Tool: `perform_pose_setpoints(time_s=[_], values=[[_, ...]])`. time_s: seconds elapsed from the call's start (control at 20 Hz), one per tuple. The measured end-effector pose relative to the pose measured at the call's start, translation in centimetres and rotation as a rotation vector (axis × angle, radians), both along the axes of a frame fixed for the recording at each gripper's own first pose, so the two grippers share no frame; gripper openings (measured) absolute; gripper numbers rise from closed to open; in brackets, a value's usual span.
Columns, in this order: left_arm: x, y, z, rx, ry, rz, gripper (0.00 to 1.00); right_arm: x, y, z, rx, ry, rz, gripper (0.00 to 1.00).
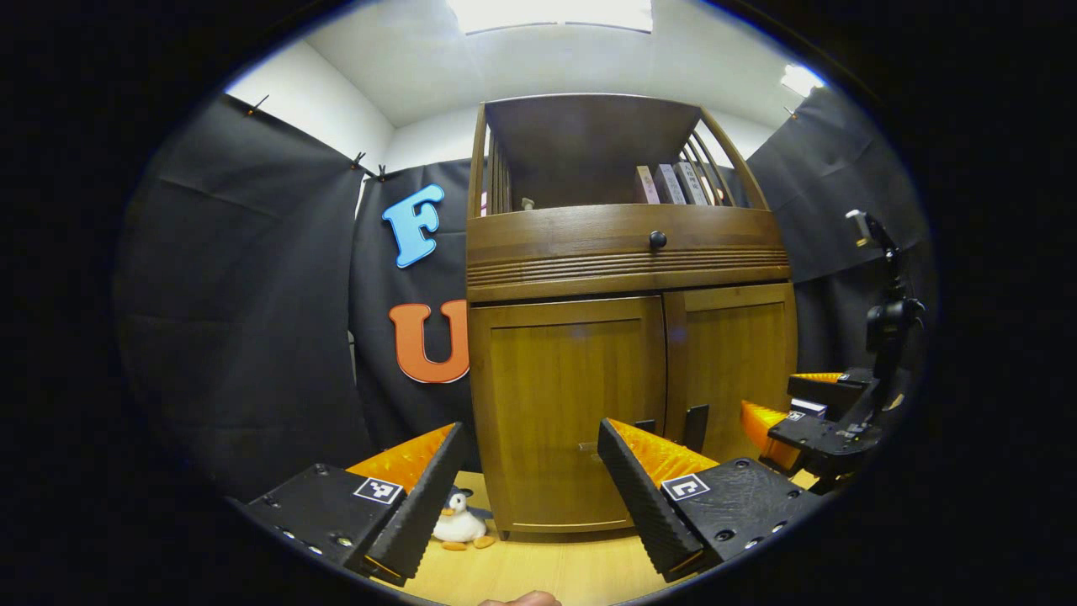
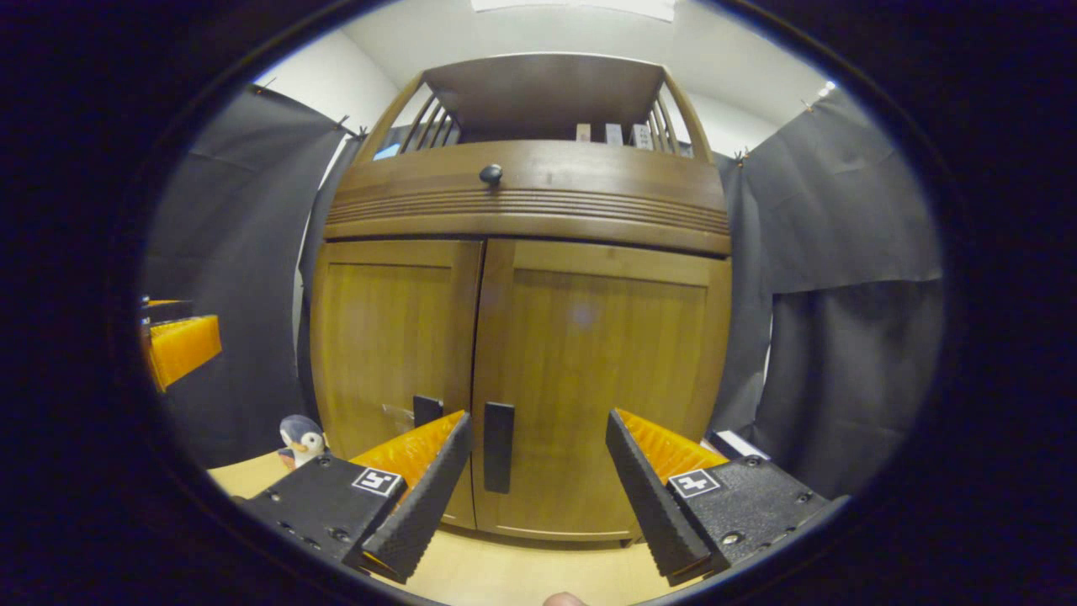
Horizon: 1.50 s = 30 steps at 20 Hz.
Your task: Open the right door of the double-door shoe cabinet with the right hand, and open the left door with the left hand.
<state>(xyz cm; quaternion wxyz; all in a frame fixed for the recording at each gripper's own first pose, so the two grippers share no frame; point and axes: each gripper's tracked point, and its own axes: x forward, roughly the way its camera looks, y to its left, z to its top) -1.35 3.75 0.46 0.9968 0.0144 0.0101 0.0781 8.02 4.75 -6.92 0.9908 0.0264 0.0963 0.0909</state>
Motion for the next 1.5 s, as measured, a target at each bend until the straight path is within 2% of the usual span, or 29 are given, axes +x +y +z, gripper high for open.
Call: perform_pose_setpoints(time_s=[0.1, 0.25, 0.3, 0.35, 0.4, 0.5, 0.6, 0.65, 0.7, 0.75, 0.8, 0.85, 0.9, 0.95, 1.0, 1.05, 1.1, 1.5], values=[[-0.2, 0.7, 0.0, 0.009, -0.003, 0.011, 0.96, 1.1, 0.6, -2.0, -0.018, 0.048, -0.009, 1.00], [-0.4, 1.8, -0.6, -0.007, 0.011, 0.011, 0.95, 2.9, 1.4, -4.8, -0.034, 0.115, -0.021, 0.94], [-0.4, 2.5, -0.7, -0.008, 0.014, 0.022, 1.00, 3.4, 1.8, -5.5, -0.035, 0.134, -0.023, 0.93], [-0.6, 3.2, -0.7, -0.007, 0.014, 0.035, 0.96, 4.0, 2.2, -6.0, -0.034, 0.145, -0.025, 0.91], [-0.8, 3.8, -0.6, -0.009, 0.013, 0.048, 0.96, 4.6, 2.8, -6.6, -0.033, 0.163, -0.019, 0.89], [-1.1, 4.6, -0.9, -0.015, 0.015, 0.067, 0.96, 5.2, 4.1, -7.5, -0.013, 0.197, 0.008, 0.85], [-1.3, 5.1, -1.3, -0.024, 0.019, 0.074, 0.96, 5.7, 4.3, -7.8, -0.003, 0.206, -0.010, 0.79], [-1.2, 5.3, -1.5, -0.029, 0.023, 0.075, 1.00, 6.0, 4.3, -7.8, -0.001, 0.208, -0.023, 0.77], [-1.1, 5.5, -1.7, -0.032, 0.026, 0.076, 1.00, 6.6, 4.4, -8.0, 0.003, 0.210, -0.037, 0.75], [-1.0, 5.5, -1.7, -0.034, 0.029, 0.077, 0.96, 7.1, 4.3, -8.0, 0.005, 0.211, -0.056, 0.71], [-0.9, 5.7, -1.7, -0.037, 0.029, 0.078, 0.96, 7.2, 4.1, -8.2, 0.007, 0.214, -0.076, 0.69], [-0.8, 5.7, -1.8, -0.045, 0.024, 0.077, 0.96, 7.6, 4.6, -8.2, 0.031, 0.216, -0.069, 0.62], [-0.9, 5.9, -1.9, -0.057, 0.025, 0.077, 1.00, 7.6, 4.7, -8.3, 0.050, 0.225, -0.066, 0.61], [-0.9, 6.1, -2.3, -0.069, 0.033, 0.080, 0.96, 7.8, 4.9, -8.3, 0.063, 0.230, -0.064, 0.53], [-0.9, 6.4, -2.5, -0.078, 0.042, 0.083, 1.00, 7.7, 5.2, -8.5, 0.069, 0.238, -0.064, 0.49], [-0.8, 6.4, -2.7, -0.085, 0.047, 0.086, 0.96, 8.0, 5.3, -8.5, 0.062, 0.231, -0.069, 0.41], [-0.9, 6.5, -2.6, -0.088, 0.048, 0.091, 0.96, 7.8, 5.2, -8.5, 0.053, 0.230, -0.078, 0.38], [-1.6, 6.4, -2.4, -0.142, 0.050, 0.126, 0.94, 6.0, 4.8, -8.2, 0.102, 0.250, -0.023, 0.31]])
